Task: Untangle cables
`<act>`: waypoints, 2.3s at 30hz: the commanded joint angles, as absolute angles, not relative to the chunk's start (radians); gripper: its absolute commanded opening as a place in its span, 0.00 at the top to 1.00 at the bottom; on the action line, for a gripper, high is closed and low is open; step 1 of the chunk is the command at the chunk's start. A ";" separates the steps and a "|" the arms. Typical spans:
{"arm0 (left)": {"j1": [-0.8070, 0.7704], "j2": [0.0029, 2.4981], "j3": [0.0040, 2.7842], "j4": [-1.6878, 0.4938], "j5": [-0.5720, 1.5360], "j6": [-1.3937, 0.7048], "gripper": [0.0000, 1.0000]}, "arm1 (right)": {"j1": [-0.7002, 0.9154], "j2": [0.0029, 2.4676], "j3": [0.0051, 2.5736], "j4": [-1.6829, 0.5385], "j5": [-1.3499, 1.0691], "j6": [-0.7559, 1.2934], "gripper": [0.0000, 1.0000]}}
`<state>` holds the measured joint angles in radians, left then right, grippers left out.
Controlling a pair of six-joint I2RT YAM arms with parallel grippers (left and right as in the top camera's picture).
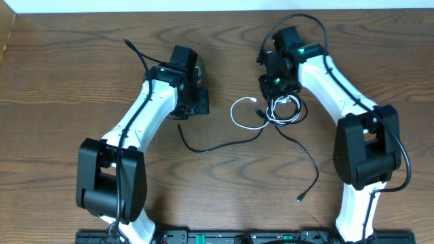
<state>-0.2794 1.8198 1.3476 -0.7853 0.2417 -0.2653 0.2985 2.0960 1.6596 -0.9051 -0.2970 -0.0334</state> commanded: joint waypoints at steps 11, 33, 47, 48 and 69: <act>-0.281 1.829 1.339 -0.781 0.251 -0.267 0.48 | 0.278 2.108 1.519 -0.861 -0.363 0.165 0.70; -0.234 1.829 1.339 -0.779 0.624 -0.062 0.56 | 0.213 2.029 1.490 -0.688 -1.021 -0.126 0.99; -0.201 1.829 1.339 -0.688 0.890 -0.064 0.51 | 0.138 2.026 1.489 -0.672 -1.429 -0.245 0.99; -0.207 1.829 1.339 -0.671 0.890 -0.064 0.50 | 0.138 2.026 1.489 -0.663 -1.465 -0.245 0.99; -0.317 1.844 1.339 -0.390 0.872 -0.085 0.41 | 0.139 2.026 1.489 -0.613 -1.562 -0.213 0.99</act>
<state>-0.2989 1.8214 1.3449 -0.4011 0.9585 -0.0772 0.1417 2.0579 1.4700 -0.6125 -1.5124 -0.2188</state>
